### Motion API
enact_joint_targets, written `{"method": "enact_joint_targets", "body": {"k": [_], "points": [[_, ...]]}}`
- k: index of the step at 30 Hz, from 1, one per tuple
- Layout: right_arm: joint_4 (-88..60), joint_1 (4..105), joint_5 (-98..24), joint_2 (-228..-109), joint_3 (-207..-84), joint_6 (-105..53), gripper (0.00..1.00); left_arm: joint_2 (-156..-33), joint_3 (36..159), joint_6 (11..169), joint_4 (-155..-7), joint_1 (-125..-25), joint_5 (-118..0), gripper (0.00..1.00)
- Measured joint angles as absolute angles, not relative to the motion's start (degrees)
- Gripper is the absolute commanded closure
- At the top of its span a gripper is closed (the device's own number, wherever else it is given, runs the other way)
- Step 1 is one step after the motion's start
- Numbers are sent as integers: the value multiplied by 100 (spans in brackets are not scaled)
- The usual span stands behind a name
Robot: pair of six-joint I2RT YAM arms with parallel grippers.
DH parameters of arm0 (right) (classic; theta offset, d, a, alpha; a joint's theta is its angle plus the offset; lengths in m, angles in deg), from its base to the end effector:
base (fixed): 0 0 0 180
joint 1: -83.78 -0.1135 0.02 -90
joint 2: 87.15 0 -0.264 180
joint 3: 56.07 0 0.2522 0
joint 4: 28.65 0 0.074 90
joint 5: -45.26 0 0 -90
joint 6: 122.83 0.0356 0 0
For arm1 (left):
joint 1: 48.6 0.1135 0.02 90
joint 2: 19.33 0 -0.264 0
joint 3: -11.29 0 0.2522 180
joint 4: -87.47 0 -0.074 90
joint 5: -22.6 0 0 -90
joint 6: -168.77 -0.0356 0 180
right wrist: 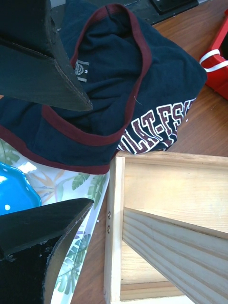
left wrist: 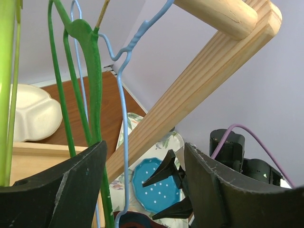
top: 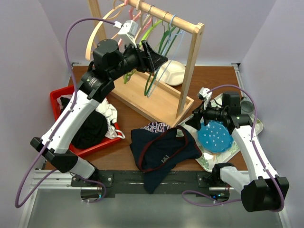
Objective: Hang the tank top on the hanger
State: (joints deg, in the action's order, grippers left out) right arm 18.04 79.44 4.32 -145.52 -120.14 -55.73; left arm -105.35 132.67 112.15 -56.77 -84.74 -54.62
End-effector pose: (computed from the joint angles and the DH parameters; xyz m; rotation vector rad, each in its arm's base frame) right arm 0.2033 0.0424 0.2995 -0.9026 1.9033 0.7772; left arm 0.2506 -0.1928 0.5221 0.2277 1.6782 -1.1079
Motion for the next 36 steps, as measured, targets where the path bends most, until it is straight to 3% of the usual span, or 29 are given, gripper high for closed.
{"method": "enact_joint_targets", "body": {"k": [10, 22, 36], "points": [[1804, 7968, 440, -14552, -12014, -5573, 22, -10439, 13267, 11082, -5688, -8474, -5692, 30], [1808, 7970, 451, -14556, -12014, -5575, 21, -10349, 13252, 11283, -6103, -8524, -5189, 42], [1828, 7970, 451, -14560, -12014, -5580, 21, -10707, 13252, 11229, -5873, -8843, -5646, 42]]}}
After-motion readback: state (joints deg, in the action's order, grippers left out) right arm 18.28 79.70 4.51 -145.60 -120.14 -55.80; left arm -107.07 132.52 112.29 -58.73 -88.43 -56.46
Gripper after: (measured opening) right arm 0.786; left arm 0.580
